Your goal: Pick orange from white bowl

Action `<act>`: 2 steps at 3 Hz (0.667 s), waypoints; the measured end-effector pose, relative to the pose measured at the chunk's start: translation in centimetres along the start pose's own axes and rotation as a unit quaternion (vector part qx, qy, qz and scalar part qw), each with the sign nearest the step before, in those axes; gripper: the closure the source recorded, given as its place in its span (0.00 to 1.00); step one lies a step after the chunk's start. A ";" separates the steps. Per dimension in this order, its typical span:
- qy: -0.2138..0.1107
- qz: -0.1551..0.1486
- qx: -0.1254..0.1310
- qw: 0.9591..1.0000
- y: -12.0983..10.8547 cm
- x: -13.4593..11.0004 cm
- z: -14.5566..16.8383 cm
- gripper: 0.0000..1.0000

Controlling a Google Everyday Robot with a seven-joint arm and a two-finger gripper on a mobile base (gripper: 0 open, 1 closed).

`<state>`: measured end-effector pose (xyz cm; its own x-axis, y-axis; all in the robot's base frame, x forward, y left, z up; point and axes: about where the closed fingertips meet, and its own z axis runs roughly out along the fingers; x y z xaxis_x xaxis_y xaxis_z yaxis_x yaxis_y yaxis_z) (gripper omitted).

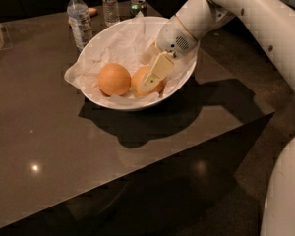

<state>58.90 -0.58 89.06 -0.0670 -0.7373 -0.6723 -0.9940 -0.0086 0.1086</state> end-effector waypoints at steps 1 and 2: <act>0.012 0.013 -0.009 1.000 -0.1 0.9 1.1 0.22; 0.020 0.033 -0.015 0.999 0.2 2.2 1.9 0.23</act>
Offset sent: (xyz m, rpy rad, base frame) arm -0.0137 -0.0147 -0.0425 -0.0716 0.1091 -0.0470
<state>58.40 -0.94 86.26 -0.1279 -0.7637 -0.6327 -0.9847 0.0215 0.1732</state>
